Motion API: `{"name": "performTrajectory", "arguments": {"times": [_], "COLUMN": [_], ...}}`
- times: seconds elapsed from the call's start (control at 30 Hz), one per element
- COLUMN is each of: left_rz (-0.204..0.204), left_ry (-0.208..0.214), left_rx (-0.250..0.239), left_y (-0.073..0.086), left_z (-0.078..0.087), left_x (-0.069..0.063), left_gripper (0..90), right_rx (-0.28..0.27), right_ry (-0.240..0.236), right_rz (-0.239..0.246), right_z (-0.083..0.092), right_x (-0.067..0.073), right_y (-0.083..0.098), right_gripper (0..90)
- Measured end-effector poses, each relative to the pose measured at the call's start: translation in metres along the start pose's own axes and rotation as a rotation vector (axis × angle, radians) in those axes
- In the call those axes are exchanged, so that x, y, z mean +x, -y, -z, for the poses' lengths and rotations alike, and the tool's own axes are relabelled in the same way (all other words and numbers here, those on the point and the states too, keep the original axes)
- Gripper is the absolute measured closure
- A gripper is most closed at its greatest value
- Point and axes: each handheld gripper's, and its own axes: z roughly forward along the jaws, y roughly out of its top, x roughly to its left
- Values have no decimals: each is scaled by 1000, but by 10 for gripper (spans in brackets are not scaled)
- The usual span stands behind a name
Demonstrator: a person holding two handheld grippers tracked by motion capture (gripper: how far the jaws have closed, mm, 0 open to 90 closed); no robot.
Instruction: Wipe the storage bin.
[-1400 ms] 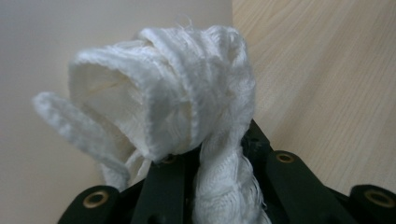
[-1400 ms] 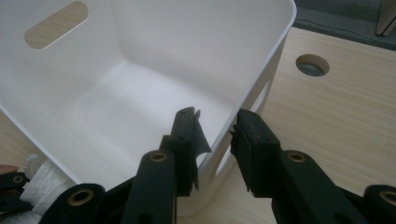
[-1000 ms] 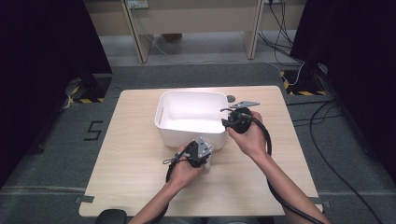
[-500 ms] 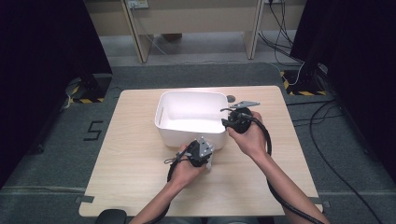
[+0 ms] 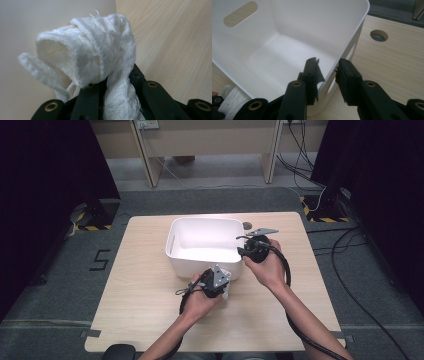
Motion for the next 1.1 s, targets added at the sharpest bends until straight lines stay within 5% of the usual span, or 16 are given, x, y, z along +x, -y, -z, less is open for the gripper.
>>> {"name": "performTrajectory", "arguments": {"times": [1.1], "left_rz": [-20], "left_ry": [9], "left_rx": [-55], "left_y": [-26], "left_z": [19], "left_x": [2], "left_gripper": [749], "right_rx": [-2], "right_ry": [-2], "right_rz": [-3], "right_z": [-2], "right_x": [-2], "right_y": [-1], "right_gripper": [700]}}
